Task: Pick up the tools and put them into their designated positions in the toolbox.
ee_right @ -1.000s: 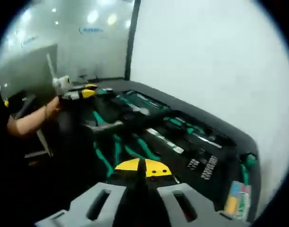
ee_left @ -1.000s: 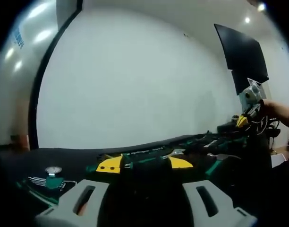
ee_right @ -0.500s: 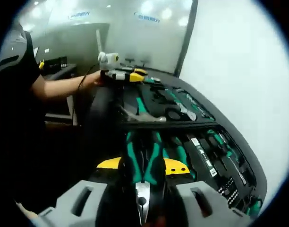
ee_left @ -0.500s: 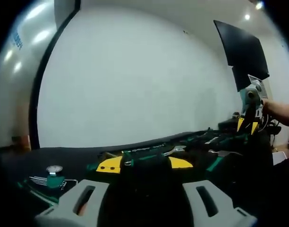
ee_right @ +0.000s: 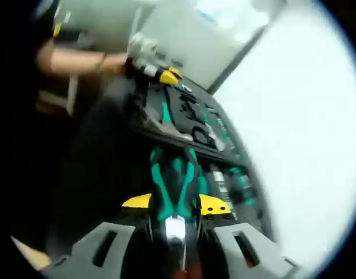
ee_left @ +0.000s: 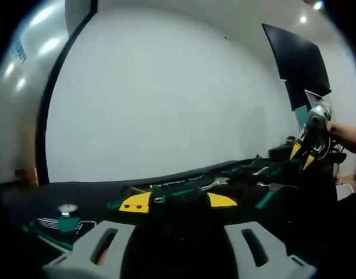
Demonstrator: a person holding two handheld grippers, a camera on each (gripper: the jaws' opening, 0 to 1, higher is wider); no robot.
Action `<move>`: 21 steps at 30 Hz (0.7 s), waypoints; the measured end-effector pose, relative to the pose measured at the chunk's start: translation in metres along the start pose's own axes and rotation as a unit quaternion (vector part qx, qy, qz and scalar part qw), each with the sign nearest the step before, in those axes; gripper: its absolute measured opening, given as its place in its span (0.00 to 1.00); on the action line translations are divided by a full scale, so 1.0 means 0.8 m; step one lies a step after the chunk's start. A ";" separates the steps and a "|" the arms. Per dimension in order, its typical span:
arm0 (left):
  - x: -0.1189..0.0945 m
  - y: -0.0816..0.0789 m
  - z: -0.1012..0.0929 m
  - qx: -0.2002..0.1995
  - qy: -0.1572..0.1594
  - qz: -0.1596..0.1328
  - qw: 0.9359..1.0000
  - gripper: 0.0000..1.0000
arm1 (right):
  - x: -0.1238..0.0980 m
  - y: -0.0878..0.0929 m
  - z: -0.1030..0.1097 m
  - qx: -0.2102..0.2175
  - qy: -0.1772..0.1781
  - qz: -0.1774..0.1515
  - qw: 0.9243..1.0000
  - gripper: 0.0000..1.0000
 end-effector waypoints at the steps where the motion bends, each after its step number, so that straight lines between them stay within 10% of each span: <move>1: 0.000 0.002 0.002 0.000 -0.001 0.001 1.000 0.36 | 0.001 -0.001 0.001 -0.030 0.016 0.009 0.999 0.25; 4: 0.001 0.004 0.005 0.001 -0.001 0.004 1.000 0.36 | -0.005 -0.010 0.007 -0.037 0.015 -0.008 0.999 0.25; 7: 0.001 0.005 0.004 0.003 -0.001 0.007 1.000 0.36 | -0.017 -0.024 0.002 0.064 -0.028 -0.041 0.997 0.25; 11: 0.001 0.005 0.004 0.004 0.000 0.007 1.000 0.36 | -0.039 -0.041 -0.034 0.288 -0.058 -0.147 0.945 0.00; 13: 0.001 0.005 0.004 0.004 -0.001 0.007 1.000 0.36 | -0.048 -0.037 -0.039 0.262 -0.064 -0.123 0.955 0.00; 14: 0.001 0.006 0.004 0.004 -0.001 0.008 1.000 0.36 | -0.051 -0.031 -0.048 0.212 -0.028 -0.098 0.972 0.00; 18: 0.002 0.007 0.005 0.007 0.000 0.011 1.000 0.36 | -0.060 -0.034 -0.027 0.274 -0.083 -0.029 0.958 0.13; 21: 0.002 0.009 0.009 0.007 0.000 0.011 1.000 0.36 | -0.058 -0.037 0.018 0.227 -0.106 0.031 0.968 0.17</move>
Point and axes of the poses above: the point that each gripper's makers call its tool centre point, and the gripper's own axes: x roughly forward along the fingers, z roughly to its left, y roughly out of its underside, the point moved 6 cm from there along -x, roughly backward along the fingers, and after that the axes turned 11 degrees about x, right-handed, at the moved point
